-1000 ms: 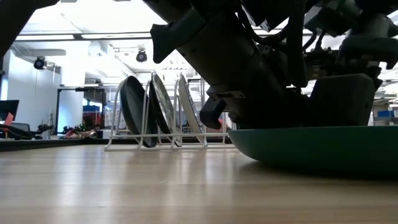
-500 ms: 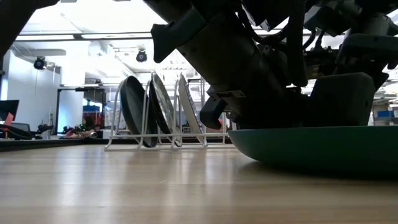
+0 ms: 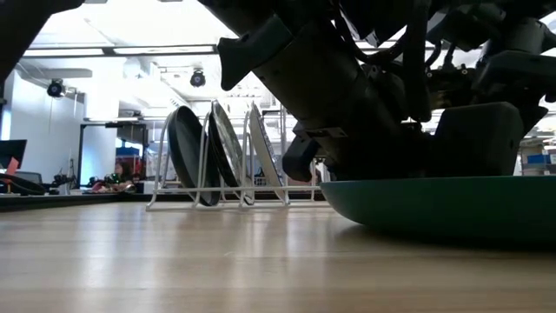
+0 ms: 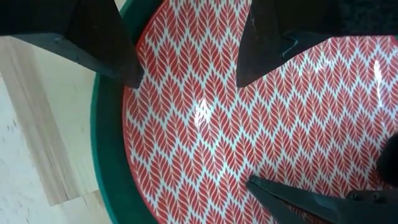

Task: Sort dishes
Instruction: Put the orange pattern plate into the white dish rack

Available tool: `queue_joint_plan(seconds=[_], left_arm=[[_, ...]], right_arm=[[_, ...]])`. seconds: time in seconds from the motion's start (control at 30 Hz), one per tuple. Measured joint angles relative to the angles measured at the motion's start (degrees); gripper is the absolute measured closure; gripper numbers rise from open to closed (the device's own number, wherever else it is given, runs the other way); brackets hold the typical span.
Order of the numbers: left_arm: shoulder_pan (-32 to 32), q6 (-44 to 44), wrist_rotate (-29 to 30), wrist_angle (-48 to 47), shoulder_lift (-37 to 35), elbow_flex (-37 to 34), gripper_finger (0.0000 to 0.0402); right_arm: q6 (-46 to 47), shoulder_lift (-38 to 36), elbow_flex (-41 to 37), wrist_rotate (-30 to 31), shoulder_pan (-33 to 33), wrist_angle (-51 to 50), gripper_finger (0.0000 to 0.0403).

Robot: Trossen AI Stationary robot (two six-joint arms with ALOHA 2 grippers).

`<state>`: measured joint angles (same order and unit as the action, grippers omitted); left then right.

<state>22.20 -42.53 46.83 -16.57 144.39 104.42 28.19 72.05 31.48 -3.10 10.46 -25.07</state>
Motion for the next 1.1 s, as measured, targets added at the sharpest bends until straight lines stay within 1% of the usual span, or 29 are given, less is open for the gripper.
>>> queue_joint_plan(seconds=[0.1, 0.23, 0.5, 0.77, 1.1], left_arm=[[-0.01, 0.12, -0.28, 0.13, 0.01, 0.00, 0.0401], [0.00, 0.12, -0.29, 0.19, 0.01, 0.00, 0.0401], [0.00, 0.05, -0.35, 0.28, 0.01, 0.00, 0.0401], [0.02, 0.40, -0.31, 0.30, 0.01, 0.00, 0.0401], [0.02, 0.49, -0.31, 0.30, 0.01, 0.00, 0.0401]], right_arm=[[-0.01, -0.02, -0.01, -0.73, -0.04, -0.60, 0.0139], [0.23, 0.73, -0.15, -2.24, -0.09, 1.70, 0.0141], [0.19, 4.88, -0.50, -3.47, -0.03, 4.18, 0.0139], [0.41, 6.13, -1.06, -6.75, -0.02, 9.77, 0.0157], [0.37, 6.21, -1.46, -7.12, -0.03, 10.92, 0.0185]])
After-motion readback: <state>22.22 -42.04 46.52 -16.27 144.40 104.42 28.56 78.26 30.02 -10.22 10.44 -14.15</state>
